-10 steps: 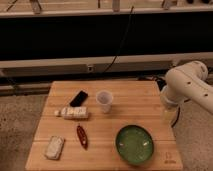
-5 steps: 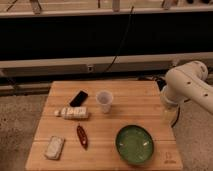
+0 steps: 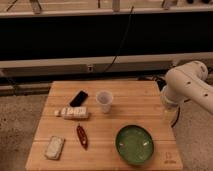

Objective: Place the ceramic cup in the ceramic bowl

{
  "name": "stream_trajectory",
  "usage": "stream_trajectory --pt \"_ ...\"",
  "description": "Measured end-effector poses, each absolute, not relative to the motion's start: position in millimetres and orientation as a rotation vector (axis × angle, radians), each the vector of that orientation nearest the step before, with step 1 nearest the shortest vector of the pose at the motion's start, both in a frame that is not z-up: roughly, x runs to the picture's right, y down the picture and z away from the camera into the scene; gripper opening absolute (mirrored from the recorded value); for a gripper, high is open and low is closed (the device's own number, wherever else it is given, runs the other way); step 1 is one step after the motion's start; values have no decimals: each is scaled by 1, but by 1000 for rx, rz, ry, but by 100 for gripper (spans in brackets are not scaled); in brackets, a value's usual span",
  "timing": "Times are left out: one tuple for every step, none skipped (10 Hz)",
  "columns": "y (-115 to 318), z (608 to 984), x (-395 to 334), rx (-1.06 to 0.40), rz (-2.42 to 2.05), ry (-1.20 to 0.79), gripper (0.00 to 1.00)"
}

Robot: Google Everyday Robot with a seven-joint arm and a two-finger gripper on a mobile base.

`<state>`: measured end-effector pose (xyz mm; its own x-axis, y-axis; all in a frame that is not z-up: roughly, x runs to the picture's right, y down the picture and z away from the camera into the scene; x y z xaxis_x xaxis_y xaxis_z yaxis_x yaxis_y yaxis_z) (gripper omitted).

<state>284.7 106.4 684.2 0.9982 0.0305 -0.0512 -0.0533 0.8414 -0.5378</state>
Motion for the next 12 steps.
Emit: stream_trajectory --pt "104 685 284 -560 33 44 80" --pt "97 689 274 -542 -1 40 80" --pt "84 697 259 -520 -45 36 80" --pt "73 704 244 -500 -80 30 80" --pt "67 709 237 -491 -103 30 80" --pt "64 710 234 -477 -124 31 80" --pt "63 711 235 -463 -140 33 80" --pt "61 712 234 -456 -161 33 80" --pt "53 716 225 -447 -200 30 80" --pt "46 722 214 -438 -240 27 80" --pt "39 728 202 -430 -284 20 80" --pt "33 734 193 -421 -339 15 80"
